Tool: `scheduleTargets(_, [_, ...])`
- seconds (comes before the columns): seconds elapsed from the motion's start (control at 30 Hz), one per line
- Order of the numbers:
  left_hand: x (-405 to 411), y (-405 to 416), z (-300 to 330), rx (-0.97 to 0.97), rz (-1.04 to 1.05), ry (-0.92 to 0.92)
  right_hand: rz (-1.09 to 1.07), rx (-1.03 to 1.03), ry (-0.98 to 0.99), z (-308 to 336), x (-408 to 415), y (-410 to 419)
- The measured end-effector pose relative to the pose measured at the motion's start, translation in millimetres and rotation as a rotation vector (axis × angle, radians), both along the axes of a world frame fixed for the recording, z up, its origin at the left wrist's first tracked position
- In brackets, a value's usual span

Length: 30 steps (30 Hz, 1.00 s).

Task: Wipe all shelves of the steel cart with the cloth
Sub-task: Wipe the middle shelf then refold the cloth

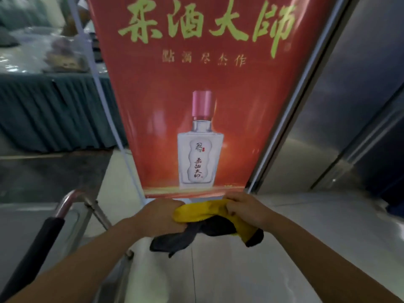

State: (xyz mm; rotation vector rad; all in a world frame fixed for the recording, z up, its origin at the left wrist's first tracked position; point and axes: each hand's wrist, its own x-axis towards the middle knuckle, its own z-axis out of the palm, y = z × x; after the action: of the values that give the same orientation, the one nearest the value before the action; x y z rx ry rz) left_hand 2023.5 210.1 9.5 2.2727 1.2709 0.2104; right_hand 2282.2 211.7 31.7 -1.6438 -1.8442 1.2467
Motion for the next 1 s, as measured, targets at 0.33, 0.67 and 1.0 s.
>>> scheduleTargets(0.33, [-108,87,-1,0.345,0.378,0.287,0.502,-0.023,-0.050,-10,-117,173])
scheduleTargets(0.67, [-242,161,23,0.174,0.661,0.053,0.774,0.048,0.015,11,-277,298])
scheduleTargets(1.0, [-317,199,21,0.015,0.974,0.176,1.097,0.208,-0.011,17,-415,410])
